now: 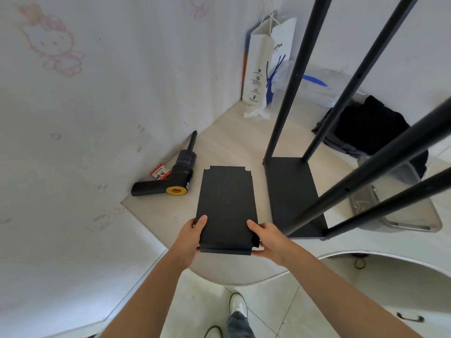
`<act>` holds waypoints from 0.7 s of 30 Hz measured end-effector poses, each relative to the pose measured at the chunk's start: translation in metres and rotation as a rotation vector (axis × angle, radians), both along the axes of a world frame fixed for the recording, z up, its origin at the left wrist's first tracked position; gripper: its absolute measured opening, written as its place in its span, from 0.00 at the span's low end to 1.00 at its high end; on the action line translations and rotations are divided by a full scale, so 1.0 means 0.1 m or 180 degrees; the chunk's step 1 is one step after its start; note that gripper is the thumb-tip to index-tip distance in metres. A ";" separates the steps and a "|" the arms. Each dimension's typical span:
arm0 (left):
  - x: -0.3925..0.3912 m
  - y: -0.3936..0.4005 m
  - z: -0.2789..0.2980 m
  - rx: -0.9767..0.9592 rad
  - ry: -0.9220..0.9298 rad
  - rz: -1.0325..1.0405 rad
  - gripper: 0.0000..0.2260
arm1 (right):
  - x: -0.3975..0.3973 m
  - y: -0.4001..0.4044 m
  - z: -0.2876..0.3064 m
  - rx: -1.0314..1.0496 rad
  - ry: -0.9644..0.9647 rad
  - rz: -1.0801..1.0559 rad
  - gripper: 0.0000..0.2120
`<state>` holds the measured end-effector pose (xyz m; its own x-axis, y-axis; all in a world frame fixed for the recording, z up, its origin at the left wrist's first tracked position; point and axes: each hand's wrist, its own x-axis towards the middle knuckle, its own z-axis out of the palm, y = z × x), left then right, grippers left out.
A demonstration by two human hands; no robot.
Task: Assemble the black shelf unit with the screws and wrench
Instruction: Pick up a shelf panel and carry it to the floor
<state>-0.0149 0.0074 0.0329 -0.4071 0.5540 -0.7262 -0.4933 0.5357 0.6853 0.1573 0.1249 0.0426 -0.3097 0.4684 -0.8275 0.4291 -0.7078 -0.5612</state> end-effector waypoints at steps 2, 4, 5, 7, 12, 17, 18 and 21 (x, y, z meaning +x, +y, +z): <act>0.03 -0.16 0.04 0.0094 -0.0099 0.0005 0.16 | 0.07 -0.13 0.01 0.0035 0.0070 0.0000 0.16; 0.07 -0.33 0.08 0.0231 -0.0198 0.0016 0.16 | 0.16 -0.30 0.04 0.0080 0.0221 -0.0010 0.15; 0.09 -0.43 0.10 0.0300 -0.0254 0.0030 0.16 | 0.21 -0.39 0.05 0.0096 0.0316 -0.0038 0.14; 0.14 -0.61 0.16 0.0410 -0.0326 0.0041 0.17 | 0.32 -0.60 0.07 0.0123 0.0465 -0.0110 0.13; 0.30 -1.05 0.26 0.0577 -0.0113 -0.0184 0.18 | 0.60 -1.16 0.11 0.0243 0.0707 -0.0237 0.12; 0.54 -1.39 0.27 0.0574 0.0121 -0.0509 0.18 | 0.90 -1.64 0.18 0.0404 0.0735 -0.0384 0.12; 0.60 -1.45 0.26 0.0573 0.0150 -0.0574 0.18 | 0.98 -1.73 0.19 0.0434 0.0719 -0.0393 0.12; 0.80 -1.61 0.21 0.0540 0.0184 -0.0764 0.17 | 1.21 -1.96 0.20 0.0486 0.0689 -0.0469 0.11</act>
<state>0.0652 -0.1535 0.0542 -0.2877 0.7509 -0.5945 -0.3239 0.5078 0.7982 0.2784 -0.0709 0.0622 -0.3905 0.6354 -0.6662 0.1868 -0.6539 -0.7332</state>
